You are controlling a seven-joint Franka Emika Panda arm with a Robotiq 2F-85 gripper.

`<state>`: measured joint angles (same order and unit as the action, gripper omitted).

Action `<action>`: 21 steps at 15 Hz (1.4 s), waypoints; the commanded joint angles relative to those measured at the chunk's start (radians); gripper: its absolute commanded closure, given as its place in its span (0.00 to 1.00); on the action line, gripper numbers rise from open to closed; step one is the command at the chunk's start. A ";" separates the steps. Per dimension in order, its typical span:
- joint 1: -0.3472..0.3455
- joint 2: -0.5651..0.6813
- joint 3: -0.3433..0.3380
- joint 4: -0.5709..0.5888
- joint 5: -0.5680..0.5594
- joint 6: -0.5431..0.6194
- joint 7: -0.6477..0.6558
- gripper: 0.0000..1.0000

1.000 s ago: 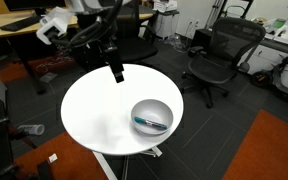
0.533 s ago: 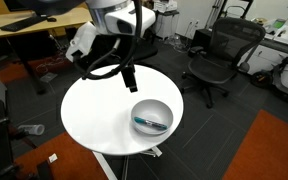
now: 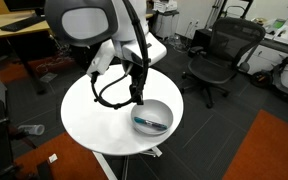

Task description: Take the pen out of the bowl and put it on the table

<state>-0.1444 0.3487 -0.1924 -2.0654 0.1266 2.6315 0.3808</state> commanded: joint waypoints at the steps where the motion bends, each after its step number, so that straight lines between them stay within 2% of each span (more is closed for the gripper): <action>1: -0.004 0.098 -0.010 0.083 0.047 0.005 0.048 0.00; 9: -0.005 0.286 -0.045 0.254 0.058 -0.032 0.132 0.00; 16: -0.029 0.429 -0.043 0.409 0.078 -0.111 0.136 0.00; 21: -0.053 0.485 -0.030 0.483 0.090 -0.182 0.121 0.00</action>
<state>-0.1797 0.7987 -0.2328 -1.6521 0.1902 2.5152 0.4991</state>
